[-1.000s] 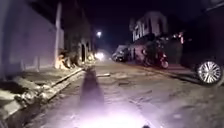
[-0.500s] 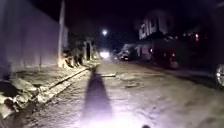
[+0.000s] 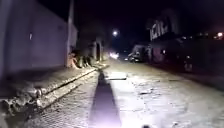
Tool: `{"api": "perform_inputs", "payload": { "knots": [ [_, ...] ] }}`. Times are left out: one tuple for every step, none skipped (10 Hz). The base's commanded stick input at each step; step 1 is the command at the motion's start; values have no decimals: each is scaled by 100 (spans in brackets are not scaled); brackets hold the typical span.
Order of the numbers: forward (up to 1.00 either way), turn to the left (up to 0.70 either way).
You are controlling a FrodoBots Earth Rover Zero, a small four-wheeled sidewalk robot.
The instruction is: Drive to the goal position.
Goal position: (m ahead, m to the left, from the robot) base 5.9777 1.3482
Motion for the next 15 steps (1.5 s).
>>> {"api": "perform_inputs", "payload": {
  "knots": [
    [70,0],
    [70,0],
    [70,0],
    [70,0],
    [50,0],
    [3,0],
    [0,0],
    [0,0],
    [0,0],
    [0,0],
    [0,0],
    [0,0],
    [0,0],
    [0,0],
    [0,0]
  ]
}}
